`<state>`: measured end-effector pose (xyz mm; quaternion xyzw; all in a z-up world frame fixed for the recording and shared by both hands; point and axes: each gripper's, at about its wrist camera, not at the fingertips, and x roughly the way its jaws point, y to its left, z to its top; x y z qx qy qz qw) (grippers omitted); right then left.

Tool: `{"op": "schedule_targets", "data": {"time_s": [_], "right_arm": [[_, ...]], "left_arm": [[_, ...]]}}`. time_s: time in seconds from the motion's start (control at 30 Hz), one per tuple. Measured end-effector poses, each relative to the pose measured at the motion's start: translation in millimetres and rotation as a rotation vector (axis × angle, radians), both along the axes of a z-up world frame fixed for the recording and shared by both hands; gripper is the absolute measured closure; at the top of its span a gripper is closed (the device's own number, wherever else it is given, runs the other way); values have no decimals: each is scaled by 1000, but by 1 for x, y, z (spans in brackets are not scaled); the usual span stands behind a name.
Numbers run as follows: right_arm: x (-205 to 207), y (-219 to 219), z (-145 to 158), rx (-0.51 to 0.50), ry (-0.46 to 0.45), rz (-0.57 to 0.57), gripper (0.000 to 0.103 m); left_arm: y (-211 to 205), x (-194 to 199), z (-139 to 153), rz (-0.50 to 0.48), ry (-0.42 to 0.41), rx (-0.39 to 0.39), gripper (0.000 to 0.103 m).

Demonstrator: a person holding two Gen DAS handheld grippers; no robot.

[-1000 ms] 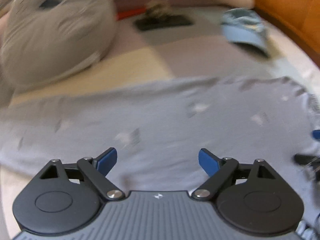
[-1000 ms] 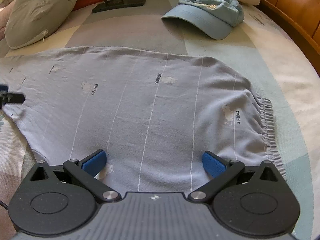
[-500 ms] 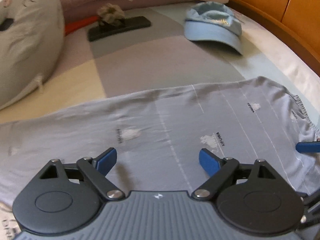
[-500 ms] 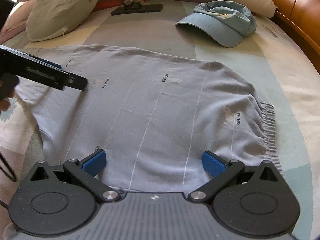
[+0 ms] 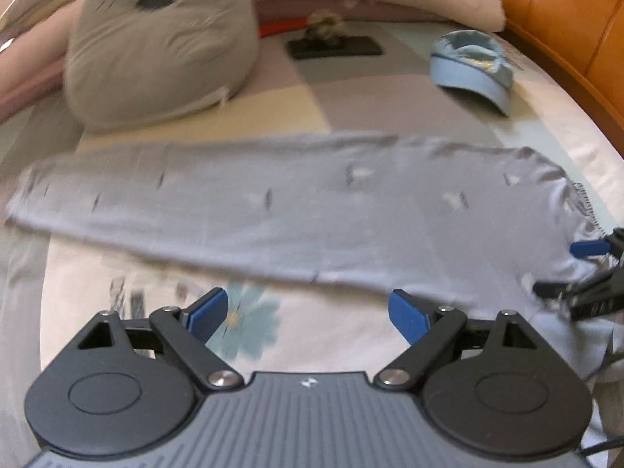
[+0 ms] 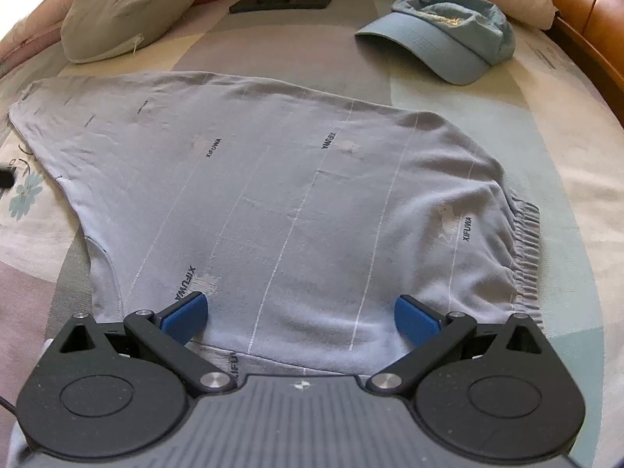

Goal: Fold clothes

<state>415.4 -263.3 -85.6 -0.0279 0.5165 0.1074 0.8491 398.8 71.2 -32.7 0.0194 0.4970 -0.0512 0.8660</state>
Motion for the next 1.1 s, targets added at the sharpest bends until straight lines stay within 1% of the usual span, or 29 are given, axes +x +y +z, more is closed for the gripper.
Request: {"op": "schedule_targets", "data": {"time_s": [0.07, 0.13, 0.27, 0.37, 0.43, 0.53, 0.6, 0.73, 0.8, 0.9, 1.0, 1.1], "right_arm": [[0, -1, 5, 32, 20, -24, 0], [-3, -3, 13, 88, 32, -66, 0], [-19, 5, 34, 152, 23, -174, 0], [-32, 26, 51, 119, 10, -213, 0], [-41, 45, 63, 105, -11, -209, 0], [-52, 73, 74, 115, -24, -182, 0], [-54, 91, 68, 133, 2, -165, 0], [-55, 120, 45, 140, 51, -122, 0], [-54, 127, 30, 148, 87, -99, 0], [-51, 130, 11, 126, 163, -81, 0], [-49, 140, 10, 65, 187, -12, 0], [-47, 159, 5, -57, 218, 82, 0]], "left_arm": [[12, -10, -7, 12, 4, -17, 14], [23, -20, -12, 5, 2, -21, 14], [51, -40, -13, -41, -13, 9, 14], [78, -52, -9, -88, -19, 23, 13], [98, -59, -8, -125, -25, 33, 13], [122, -68, -14, -152, -32, 64, 13], [134, -75, -20, -151, -31, 91, 13], [149, -88, -34, -119, -26, 100, 13], [151, -94, -41, -91, -26, 93, 13], [149, -101, -52, -45, -33, 71, 13], [147, -106, -57, 13, -54, 56, 13], [145, -108, -60, 63, -75, 41, 12]]}}
